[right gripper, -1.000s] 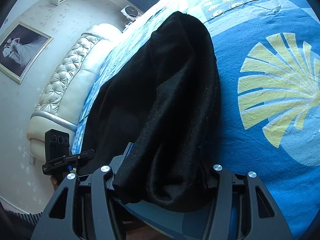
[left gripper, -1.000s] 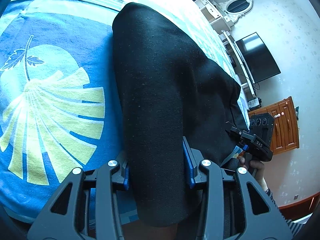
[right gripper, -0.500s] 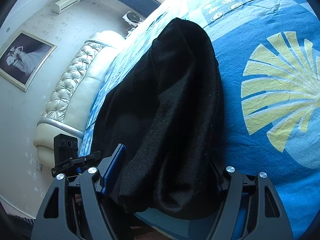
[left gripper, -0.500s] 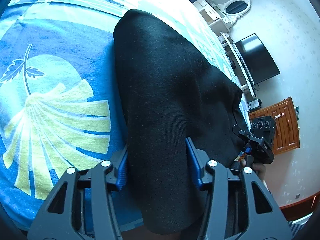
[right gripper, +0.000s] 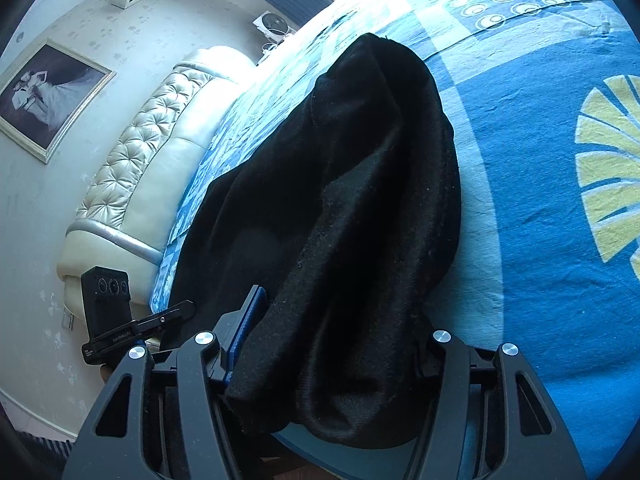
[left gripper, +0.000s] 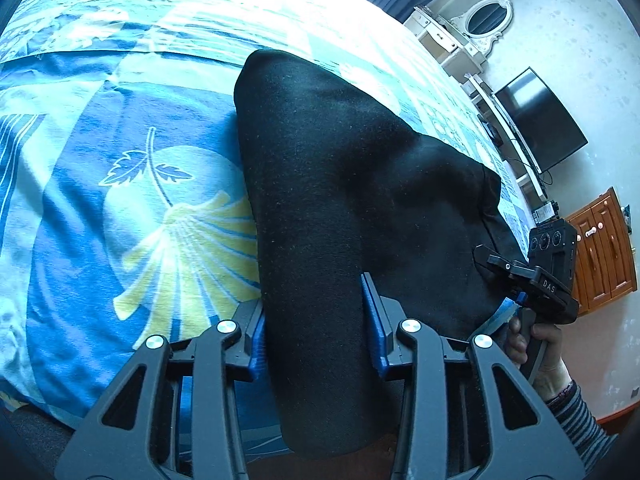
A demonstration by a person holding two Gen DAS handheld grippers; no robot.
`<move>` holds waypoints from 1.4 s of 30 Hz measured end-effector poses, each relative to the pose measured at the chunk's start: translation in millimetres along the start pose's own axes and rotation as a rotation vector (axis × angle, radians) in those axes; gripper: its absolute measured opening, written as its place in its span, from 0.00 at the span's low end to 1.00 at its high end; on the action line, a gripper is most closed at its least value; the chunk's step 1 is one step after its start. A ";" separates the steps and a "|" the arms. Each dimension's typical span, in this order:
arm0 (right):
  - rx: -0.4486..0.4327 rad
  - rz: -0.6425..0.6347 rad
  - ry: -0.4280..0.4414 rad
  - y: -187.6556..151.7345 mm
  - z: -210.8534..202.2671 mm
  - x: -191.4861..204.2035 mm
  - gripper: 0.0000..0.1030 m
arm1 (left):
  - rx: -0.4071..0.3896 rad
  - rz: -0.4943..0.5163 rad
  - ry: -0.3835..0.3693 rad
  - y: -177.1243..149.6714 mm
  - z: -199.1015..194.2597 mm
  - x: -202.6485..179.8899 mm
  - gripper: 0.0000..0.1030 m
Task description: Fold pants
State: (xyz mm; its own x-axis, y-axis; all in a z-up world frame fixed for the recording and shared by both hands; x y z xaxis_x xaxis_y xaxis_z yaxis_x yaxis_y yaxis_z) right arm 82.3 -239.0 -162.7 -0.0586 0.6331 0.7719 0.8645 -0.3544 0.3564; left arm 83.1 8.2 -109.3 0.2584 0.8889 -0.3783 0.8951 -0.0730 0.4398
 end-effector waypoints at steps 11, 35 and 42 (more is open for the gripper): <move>0.010 0.001 -0.002 -3.7 0.7 -4.9 0.57 | -0.032 -0.010 -0.052 -6.1 -1.2 9.4 0.39; -0.013 -0.007 0.005 -2.9 -3.4 -5.1 0.58 | -0.044 -0.029 -0.098 -2.6 -3.0 17.8 0.43; -0.029 -0.059 0.020 -3.7 -6.3 0.8 0.69 | -0.057 -0.082 -0.161 -0.9 -5.9 23.3 0.66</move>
Point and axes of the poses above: each gripper's, at about its wrist camera, not at the fingertips, and z roughly the way its jaws point, x to its left, y to its top, the point moved 8 cm from there along z, roughly the way its jaws point, and after that the axes turned 7 degrees about y, right-handed, at the moved point
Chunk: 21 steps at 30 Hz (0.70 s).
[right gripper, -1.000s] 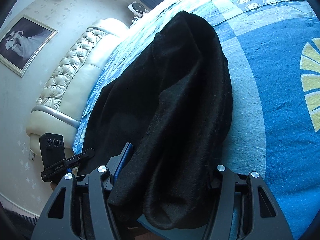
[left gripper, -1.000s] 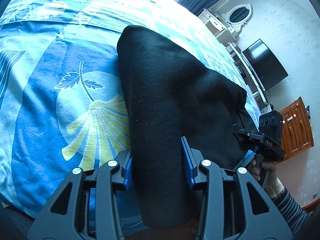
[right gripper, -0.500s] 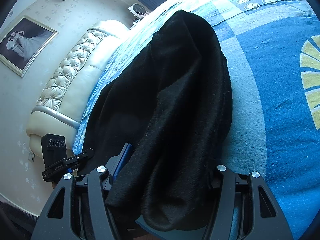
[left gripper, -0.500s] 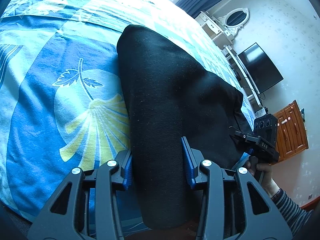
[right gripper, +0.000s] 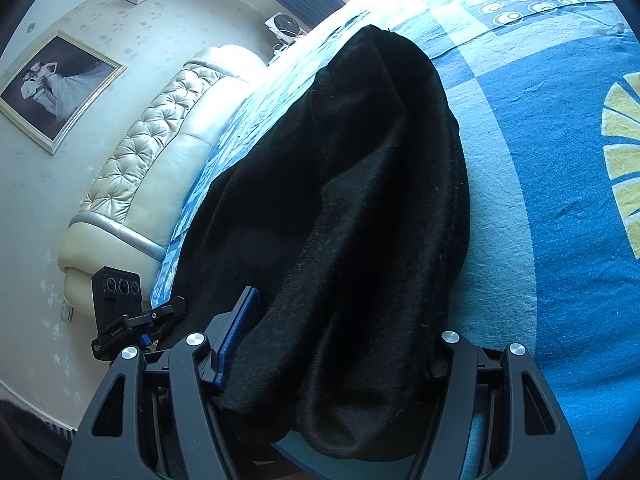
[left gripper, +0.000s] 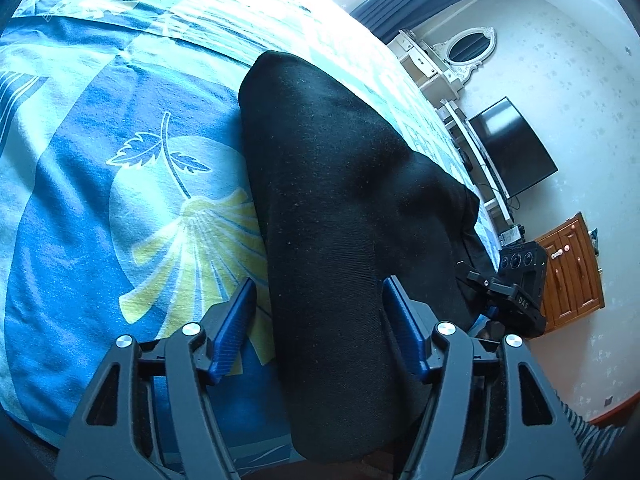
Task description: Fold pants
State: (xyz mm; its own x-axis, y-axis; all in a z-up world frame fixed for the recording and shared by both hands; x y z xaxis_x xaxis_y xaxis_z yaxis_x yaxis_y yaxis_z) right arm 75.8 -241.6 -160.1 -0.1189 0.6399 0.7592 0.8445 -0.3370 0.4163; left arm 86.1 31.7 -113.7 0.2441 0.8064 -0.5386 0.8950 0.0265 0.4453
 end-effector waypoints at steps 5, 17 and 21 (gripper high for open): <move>0.024 -0.074 -0.043 -5.1 -10.0 3.9 0.76 | -0.059 0.013 -0.033 4.6 -18.6 -6.3 0.73; -0.050 0.082 0.108 40.6 -30.7 -15.9 0.80 | 0.062 -0.077 -0.056 47.1 23.7 16.8 0.79; -0.051 0.103 0.094 62.8 -14.3 -24.1 0.80 | 0.059 -0.096 -0.055 69.9 34.1 14.6 0.79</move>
Point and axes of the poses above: each gripper's, at about its wrist camera, not at the fingertips, and z roughly the way its jaws point, x to its left, y to its top, the point moved 8 cm from there along z, roughly the way its jaws point, and after that the axes turned 7 degrees about y, right-handed, at the moved point
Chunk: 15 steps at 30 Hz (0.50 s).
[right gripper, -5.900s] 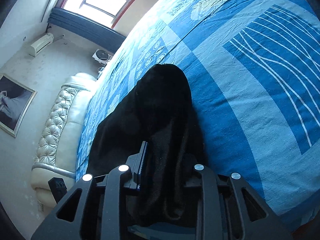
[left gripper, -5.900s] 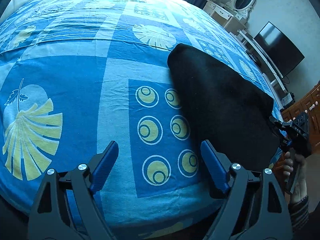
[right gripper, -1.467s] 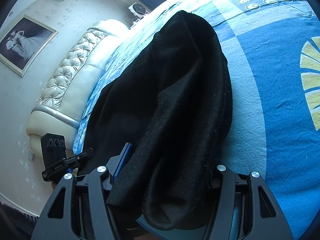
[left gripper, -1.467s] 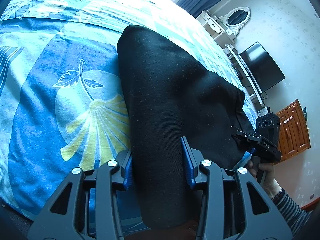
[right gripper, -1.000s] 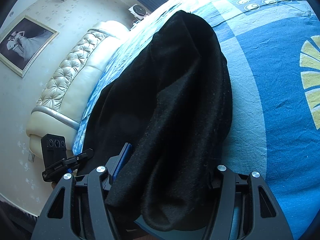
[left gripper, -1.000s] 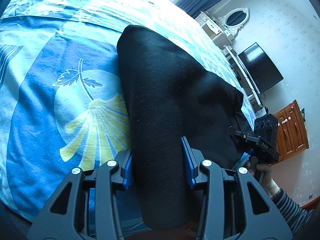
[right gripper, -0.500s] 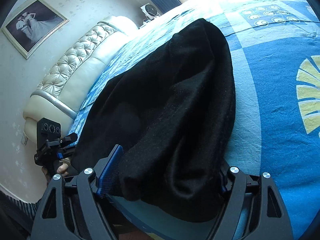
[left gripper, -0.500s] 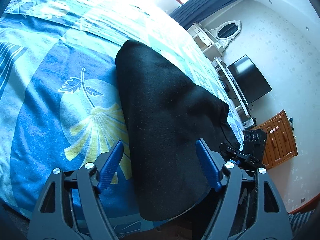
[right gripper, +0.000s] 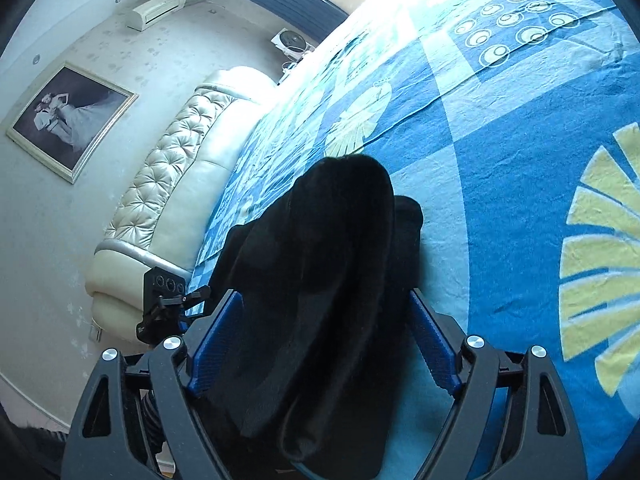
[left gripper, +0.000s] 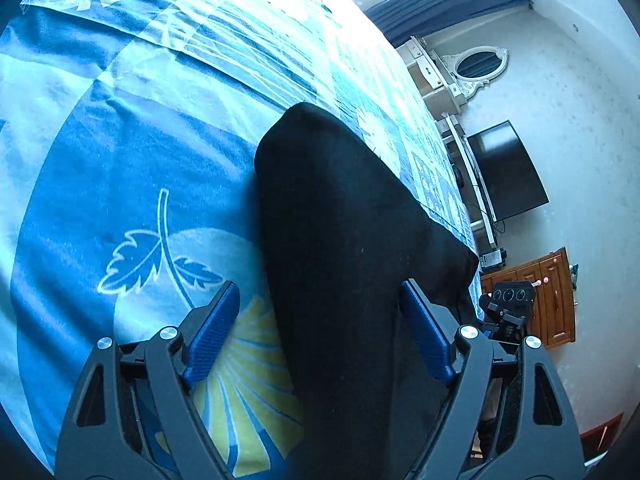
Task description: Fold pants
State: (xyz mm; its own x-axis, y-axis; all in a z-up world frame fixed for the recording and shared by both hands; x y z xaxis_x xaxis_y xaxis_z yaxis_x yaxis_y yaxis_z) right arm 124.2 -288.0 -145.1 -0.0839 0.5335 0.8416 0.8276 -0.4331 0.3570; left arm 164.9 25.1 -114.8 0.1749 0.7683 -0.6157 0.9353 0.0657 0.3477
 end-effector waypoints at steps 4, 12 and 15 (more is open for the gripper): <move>-0.023 -0.016 -0.065 17.9 3.3 -9.1 0.80 | 0.019 0.044 0.036 11.0 14.9 -7.1 0.81; 0.020 0.000 -0.023 19.8 33.0 -9.2 0.79 | 0.042 0.058 0.064 22.3 29.9 -6.9 0.71; 0.035 0.010 -0.029 16.2 41.7 -8.4 0.52 | 0.052 0.058 0.101 21.6 31.9 -5.8 0.52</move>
Point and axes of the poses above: each gripper's, at about its wrist camera, not at the fingertips, and z roughly the way its jaws point, x to its left, y to its top, the point moved 8 cm from there along z, roughly the way its jaws point, and after that the axes turned 7 degrees about y, right-handed, at the moved point
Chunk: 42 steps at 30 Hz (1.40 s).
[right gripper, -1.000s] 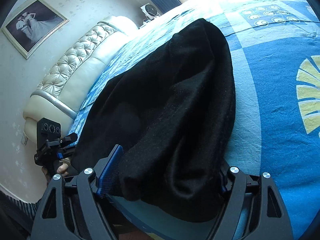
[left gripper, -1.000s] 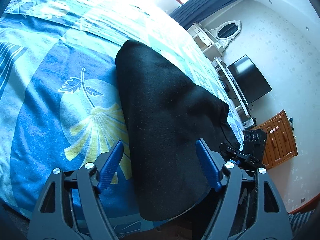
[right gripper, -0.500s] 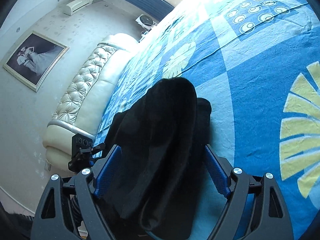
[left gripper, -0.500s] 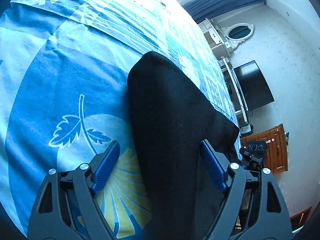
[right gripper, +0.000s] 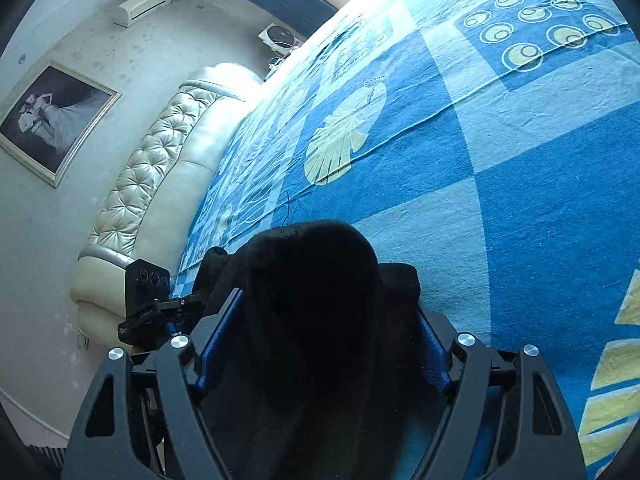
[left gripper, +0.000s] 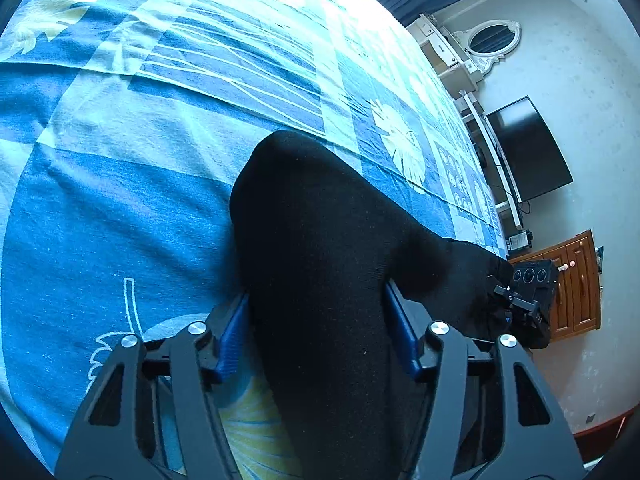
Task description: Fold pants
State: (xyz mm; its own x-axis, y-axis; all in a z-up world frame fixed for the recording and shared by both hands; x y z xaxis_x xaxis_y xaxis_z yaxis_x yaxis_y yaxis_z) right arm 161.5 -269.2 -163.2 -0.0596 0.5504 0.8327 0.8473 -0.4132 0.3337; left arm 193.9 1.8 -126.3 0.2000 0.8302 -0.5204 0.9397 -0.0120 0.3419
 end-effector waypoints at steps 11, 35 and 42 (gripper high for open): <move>-0.076 -0.112 0.011 35.5 3.1 38.2 0.38 | -0.106 0.076 0.098 42.1 -27.3 -17.4 0.27; -0.078 0.039 0.023 114.1 67.5 -26.6 0.41 | -0.126 0.065 0.213 134.2 23.6 22.4 0.34; -0.074 0.031 0.048 114.3 69.2 -27.2 0.41 | -0.136 0.068 0.205 135.1 24.6 24.9 0.35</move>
State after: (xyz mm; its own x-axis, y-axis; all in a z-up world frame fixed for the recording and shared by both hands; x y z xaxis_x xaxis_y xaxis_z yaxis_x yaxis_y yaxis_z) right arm 296.4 -281.2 -178.4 -0.0604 0.5020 0.8627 0.8077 -0.4832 0.3377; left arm 332.7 7.1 -112.3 0.1876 0.9259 -0.3278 0.8775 -0.0080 0.4795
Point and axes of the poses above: each gripper's, at about its wrist camera, not at the fingertips, and z roughly the way its jaws point, x to its left, y to its top, the point moved 8 cm from there along z, roughly the way its jaws point, and after that the axes turned 7 degrees about y, right-handed, at the moved point
